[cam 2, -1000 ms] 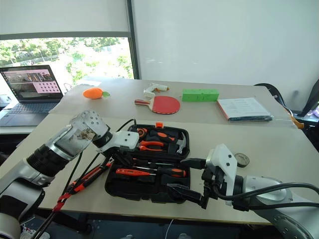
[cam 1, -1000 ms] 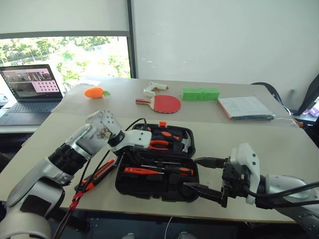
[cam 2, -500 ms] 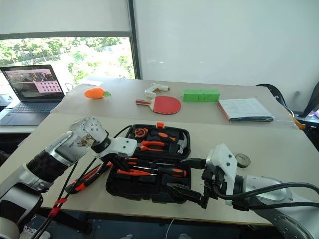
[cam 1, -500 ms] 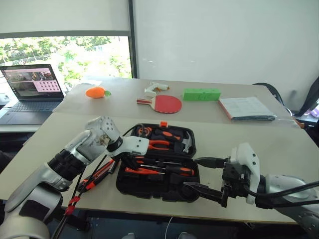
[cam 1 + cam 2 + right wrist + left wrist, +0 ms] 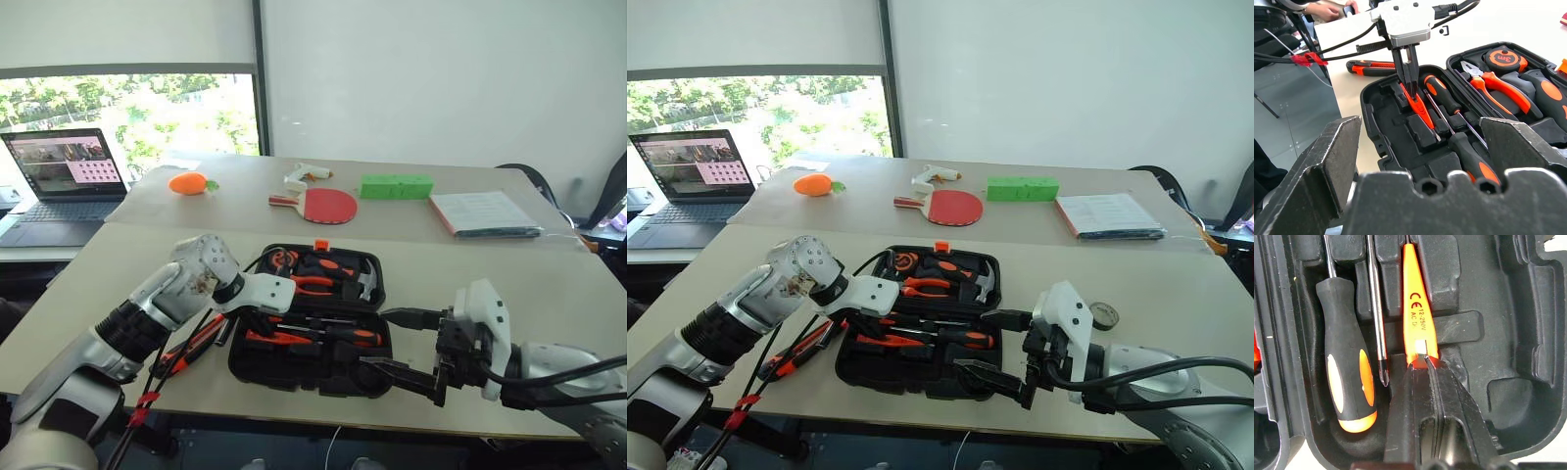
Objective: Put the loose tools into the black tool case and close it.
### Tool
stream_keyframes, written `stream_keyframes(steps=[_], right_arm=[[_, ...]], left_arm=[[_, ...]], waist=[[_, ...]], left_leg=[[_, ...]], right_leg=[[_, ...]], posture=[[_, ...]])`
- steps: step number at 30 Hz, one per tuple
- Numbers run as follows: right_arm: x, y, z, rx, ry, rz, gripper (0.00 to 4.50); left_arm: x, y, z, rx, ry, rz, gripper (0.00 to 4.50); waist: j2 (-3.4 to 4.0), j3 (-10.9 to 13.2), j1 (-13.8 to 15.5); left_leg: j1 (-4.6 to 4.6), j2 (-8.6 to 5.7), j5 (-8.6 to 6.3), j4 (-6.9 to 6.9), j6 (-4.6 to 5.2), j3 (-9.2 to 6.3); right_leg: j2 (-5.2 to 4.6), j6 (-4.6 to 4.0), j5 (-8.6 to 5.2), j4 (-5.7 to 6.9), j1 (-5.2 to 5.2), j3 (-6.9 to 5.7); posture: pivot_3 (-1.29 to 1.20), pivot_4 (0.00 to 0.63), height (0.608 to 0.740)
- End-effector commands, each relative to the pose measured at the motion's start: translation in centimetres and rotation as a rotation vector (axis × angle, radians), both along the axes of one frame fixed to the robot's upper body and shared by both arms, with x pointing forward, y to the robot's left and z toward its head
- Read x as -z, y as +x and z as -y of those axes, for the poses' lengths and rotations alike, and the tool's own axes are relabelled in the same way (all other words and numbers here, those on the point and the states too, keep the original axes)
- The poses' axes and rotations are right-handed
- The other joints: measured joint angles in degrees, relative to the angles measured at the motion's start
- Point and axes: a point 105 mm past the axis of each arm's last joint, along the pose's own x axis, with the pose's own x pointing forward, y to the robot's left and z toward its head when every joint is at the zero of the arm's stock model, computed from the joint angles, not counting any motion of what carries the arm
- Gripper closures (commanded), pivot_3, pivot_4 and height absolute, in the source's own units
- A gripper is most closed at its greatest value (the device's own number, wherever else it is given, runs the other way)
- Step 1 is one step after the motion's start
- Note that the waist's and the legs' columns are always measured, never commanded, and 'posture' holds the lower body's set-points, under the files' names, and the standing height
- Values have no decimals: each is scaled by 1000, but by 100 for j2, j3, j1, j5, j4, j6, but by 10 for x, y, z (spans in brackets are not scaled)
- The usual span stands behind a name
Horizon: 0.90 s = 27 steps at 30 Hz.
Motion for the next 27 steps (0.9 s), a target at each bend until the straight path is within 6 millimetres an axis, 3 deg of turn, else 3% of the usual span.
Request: stream_keyframes(steps=[1,17,27], right_arm=[[-9,0,-1,-6,22,40,0],[-12,3,-4,-42,24,44,0],[-14,3,-6,-74,18,45,0]], left_arm=[[17,-4,-13,-15,73,-39,4469],[9,15,-16,-158,0,-60,4469],[23,22,-30,-264,-1,-94,4469]], waist=[[6,-4,-14],[37,-24,0],[53,-35,0]], left_leg=[[2,0,0,-2,0,0],[32,-1,9,-4,13,3],[45,-1,15,-5,22,3]], right_leg=[[1,0,0,0,0,0],[4,7,-4,3,21,5],[5,8,-4,4,31,6]], posture=[[0,150,738],[0,150,738],[0,150,738]])
